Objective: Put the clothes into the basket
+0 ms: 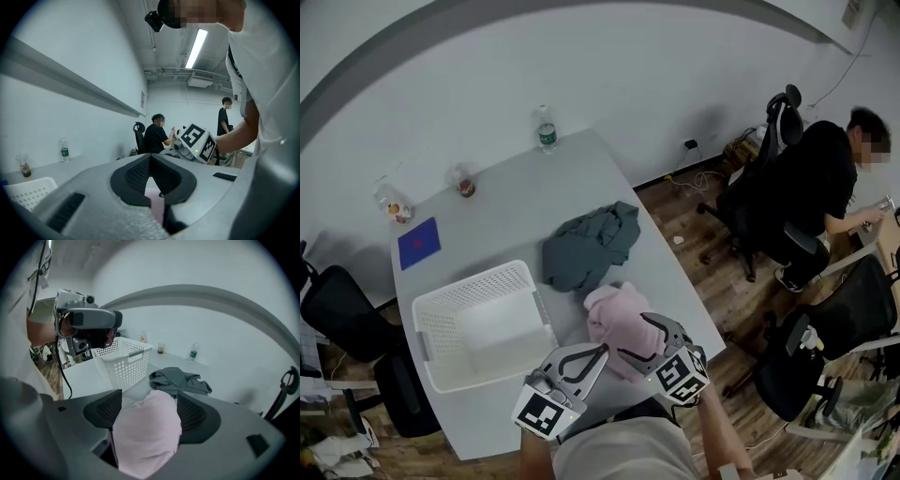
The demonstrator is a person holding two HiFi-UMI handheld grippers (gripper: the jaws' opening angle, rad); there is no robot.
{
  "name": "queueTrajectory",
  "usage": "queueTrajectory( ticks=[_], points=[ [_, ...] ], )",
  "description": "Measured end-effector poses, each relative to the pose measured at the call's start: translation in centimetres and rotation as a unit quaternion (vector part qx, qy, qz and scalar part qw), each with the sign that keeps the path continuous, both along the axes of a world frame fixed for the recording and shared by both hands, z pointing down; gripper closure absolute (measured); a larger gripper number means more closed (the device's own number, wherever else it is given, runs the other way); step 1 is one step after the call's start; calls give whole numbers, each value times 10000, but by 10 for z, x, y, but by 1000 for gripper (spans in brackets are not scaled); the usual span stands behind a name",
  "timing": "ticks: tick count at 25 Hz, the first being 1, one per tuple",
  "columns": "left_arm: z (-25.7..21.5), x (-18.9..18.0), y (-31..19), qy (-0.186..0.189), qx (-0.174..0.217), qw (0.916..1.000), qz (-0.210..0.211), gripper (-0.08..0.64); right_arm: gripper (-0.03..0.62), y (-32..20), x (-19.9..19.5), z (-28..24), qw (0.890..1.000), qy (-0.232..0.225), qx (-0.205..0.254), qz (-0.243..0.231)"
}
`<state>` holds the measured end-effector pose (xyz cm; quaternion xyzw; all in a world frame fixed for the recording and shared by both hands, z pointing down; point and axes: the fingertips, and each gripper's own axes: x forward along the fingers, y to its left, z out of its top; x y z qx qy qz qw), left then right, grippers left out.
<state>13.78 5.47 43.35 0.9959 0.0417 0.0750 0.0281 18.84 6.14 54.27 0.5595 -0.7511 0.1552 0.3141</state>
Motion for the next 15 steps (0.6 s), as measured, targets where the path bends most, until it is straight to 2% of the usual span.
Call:
queueTrajectory(
  ticks=[8,15],
  points=[
    [10,6,-1,-145,-17,9999,68,554,153,1,5,36,9986,-17,-515,-74],
    [18,13,3,-258,-3,9995,157,554,107,6,10,70,9956,-68,-929,-51]
  ],
)
